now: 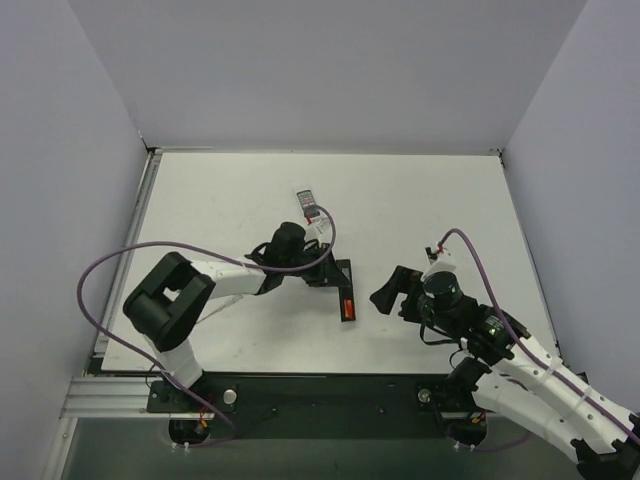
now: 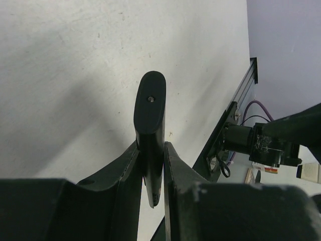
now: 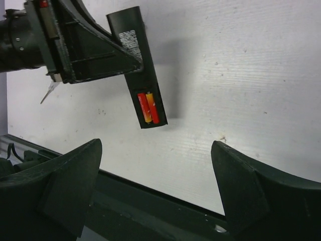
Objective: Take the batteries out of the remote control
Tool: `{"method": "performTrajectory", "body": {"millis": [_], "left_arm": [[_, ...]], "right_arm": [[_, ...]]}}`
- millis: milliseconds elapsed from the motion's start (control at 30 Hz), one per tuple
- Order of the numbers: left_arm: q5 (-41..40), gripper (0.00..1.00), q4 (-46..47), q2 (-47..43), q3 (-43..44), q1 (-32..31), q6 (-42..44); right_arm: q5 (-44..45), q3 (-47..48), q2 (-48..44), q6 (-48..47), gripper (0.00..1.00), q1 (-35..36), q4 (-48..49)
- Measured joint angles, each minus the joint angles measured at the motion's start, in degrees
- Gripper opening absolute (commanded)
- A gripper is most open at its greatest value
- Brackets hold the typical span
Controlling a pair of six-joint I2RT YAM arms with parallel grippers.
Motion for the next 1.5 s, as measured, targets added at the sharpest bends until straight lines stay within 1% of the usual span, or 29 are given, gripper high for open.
{"method": "performTrajectory", "body": {"millis": [33, 100, 133, 200, 233, 267, 333, 400, 433, 467, 600, 767, 833, 900, 967, 1067, 1133, 1200, 1267, 1333, 1400, 1500], "left_arm": [[0.0, 0.01, 0.2, 2.1, 1.2, -1.0, -0.2], [0.1, 0.06, 0.5, 6.0, 3.7, -2.5, -0.9], [0.1, 0.16, 0.8, 7.5, 4.7, -2.9, -1.2], [0.0, 0.27, 1.0, 9.7, 6.3, -3.3, -1.5], [0.0, 0.47, 0.9, 10.2, 6.8, -3.5, -1.5], [-0.1, 0.50, 0.9, 10.5, 7.2, -3.5, -1.5], [-0.3, 0.52, 0.6, 10.8, 8.0, -3.5, -1.4], [-0.5, 0.64, 0.1, 11.1, 8.9, -3.5, -1.2], [-0.7, 0.69, 0.0, 11.3, 9.2, -3.5, -1.0], [-0.8, 0.77, -0.2, 11.4, 9.5, -3.5, -0.9], [-1.1, 0.89, -3.6, 11.6, 10.9, -3.5, 0.2], [-5.5, 0.90, -16.3, 9.6, 16.0, -3.3, 4.6], [-9.0, 0.90, -23.8, 6.0, 18.3, -2.7, 6.5], [-11.9, 0.90, -29.0, 2.5, 20.0, -1.4, 7.7], [-15.4, 0.90, -34.5, -2.5, 20.9, 1.6, 8.5], [-19.3, 0.89, -41.4, -9.9, 19.8, 10.0, 9.6], [-22.3, 0.88, -45.0, -14.1, 17.7, 17.1, 10.2], [-26.4, 0.85, -48.9, -18.4, 14.2, 25.6, 10.6], [-30.0, 0.82, -52.4, -21.7, 10.8, 32.3, 11.0], [-33.0, 0.82, -55.6, -24.3, 7.8, 37.5, 11.3], [-34.5, 0.80, -58.3, -25.5, 6.1, 41.2, 11.3], [-36.1, 0.79, -60.3, -26.2, 4.8, 44.3, 10.5]], "right_arm": [[0.5, -0.2, -1.0, -0.2, 0.84, 0.0, -0.8], [1.1, -0.5, -2.2, -0.5, 0.84, 0.0, -2.1], [1.3, -0.7, -2.7, -0.5, 0.84, 0.0, -2.4], [1.4, -1.1, -3.5, -0.5, 0.84, 0.0, -3.2], [1.4, -1.3, -3.6, -0.5, 0.83, 0.0, -3.4], [1.4, -1.6, -3.6, -0.4, 0.84, 0.0, -3.5], [1.4, -2.1, -3.6, -0.3, 0.83, 0.0, -3.8], [1.4, -2.3, -3.6, -0.3, 0.83, 0.0, -4.1], [1.4, -2.4, -3.6, -0.3, 0.83, 0.0, -4.3], [1.4, -2.5, -3.6, -0.3, 0.83, 0.0, -4.5], [1.4, -2.5, -3.6, -0.3, 0.83, 0.0, -4.8], [1.3, -2.5, -3.2, -0.4, 0.82, 0.0, -5.0], [1.0, -2.5, -2.7, -0.5, 0.82, 0.0, -5.0], [0.8, -2.5, -1.9, -0.6, 0.82, 0.0, -5.0], [0.6, -2.5, -1.4, -0.8, 0.82, 0.0, -5.0], [0.2, -2.5, -0.9, -1.1, 0.82, 0.0, -4.9], [0.1, -2.5, -0.9, -1.3, 0.82, 0.0, -4.9], [-0.2, -2.5, -0.9, -1.5, 0.82, 0.0, -4.7], [-0.3, -2.5, -0.7, -1.8, 0.82, 0.0, -4.5], [-0.5, -2.5, -0.4, -1.9, 0.82, 0.0, -4.4], [-0.7, -2.7, -0.1, -2.0, 0.82, 0.0, -4.1], [-1.1, -3.1, 0.3, -2.0, 0.82, 0.0, -3.7]]}}
